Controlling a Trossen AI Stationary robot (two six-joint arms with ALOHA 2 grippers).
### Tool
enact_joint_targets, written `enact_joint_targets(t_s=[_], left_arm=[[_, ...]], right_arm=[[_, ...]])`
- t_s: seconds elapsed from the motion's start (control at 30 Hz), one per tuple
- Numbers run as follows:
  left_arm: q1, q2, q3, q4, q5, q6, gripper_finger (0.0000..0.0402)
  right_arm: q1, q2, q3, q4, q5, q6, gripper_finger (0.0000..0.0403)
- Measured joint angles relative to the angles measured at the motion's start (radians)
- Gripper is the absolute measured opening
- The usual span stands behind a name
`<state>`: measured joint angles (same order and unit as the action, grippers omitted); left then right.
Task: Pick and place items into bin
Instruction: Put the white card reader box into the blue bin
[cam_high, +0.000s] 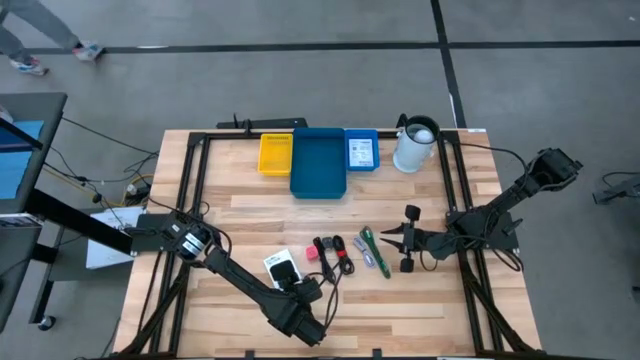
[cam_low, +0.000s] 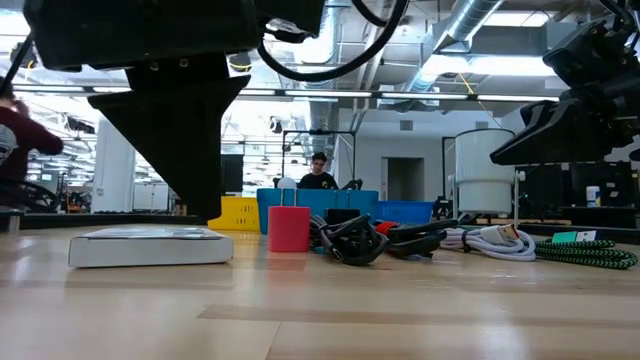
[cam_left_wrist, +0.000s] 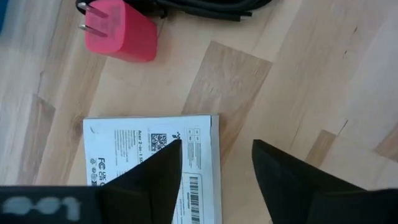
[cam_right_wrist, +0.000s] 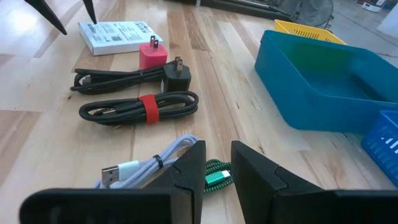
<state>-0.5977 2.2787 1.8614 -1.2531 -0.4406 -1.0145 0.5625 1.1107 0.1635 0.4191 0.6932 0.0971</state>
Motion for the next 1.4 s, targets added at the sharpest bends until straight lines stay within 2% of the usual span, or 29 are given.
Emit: enact_joint_targets(t_s=[0.33, 0.5, 0.57, 0.77, 0.93, 1.03, 1.17, 1.33, 1.4], left_arm=[[0.017, 0.073, 0.002, -0.059, 0.058, 0.012, 0.0189], [0.022, 0.116, 0.006, -0.046, 0.055, 0.030, 0.0188], [0.028, 0.125, 0.009, -0.029, 0.086, 0.060, 0.0181], [0.038, 0.135, 0.011, 0.011, 0.140, 0.137, 0.0125], [0.046, 0.135, 0.010, 0.020, 0.142, 0.129, 0.0045], [0.047, 0.135, 0.010, 0.023, 0.127, 0.084, 0.0012], [0.035, 0.140, 0.010, 0.018, 0.070, 0.025, 0.0004], [0.015, 0.192, 0.008, -0.087, -0.094, -0.092, 0.0000], [0.008, 0.195, 0.006, -0.114, -0.101, -0.146, 0.0000]], right_arm=[[0.000, 0.000, 0.000, -0.010, -0.015, 0.000, 0.0070], [0.000, 0.000, 0.000, -0.018, -0.014, 0.000, 0.0070], [0.000, 0.000, 0.000, -0.018, -0.014, 0.000, 0.0070], [0.000, 0.000, 0.000, -0.022, -0.015, 0.000, 0.0070], [0.000, 0.000, 0.000, -0.023, -0.015, 0.000, 0.0070], [0.000, 0.000, 0.000, -0.023, -0.015, 0.000, 0.0070], [0.000, 0.000, 0.000, -0.023, -0.015, 0.000, 0.0070], [0.000, 0.000, 0.000, -0.023, -0.015, 0.000, 0.0070], [0.000, 0.000, 0.000, -0.023, -0.015, 0.000, 0.0070]])
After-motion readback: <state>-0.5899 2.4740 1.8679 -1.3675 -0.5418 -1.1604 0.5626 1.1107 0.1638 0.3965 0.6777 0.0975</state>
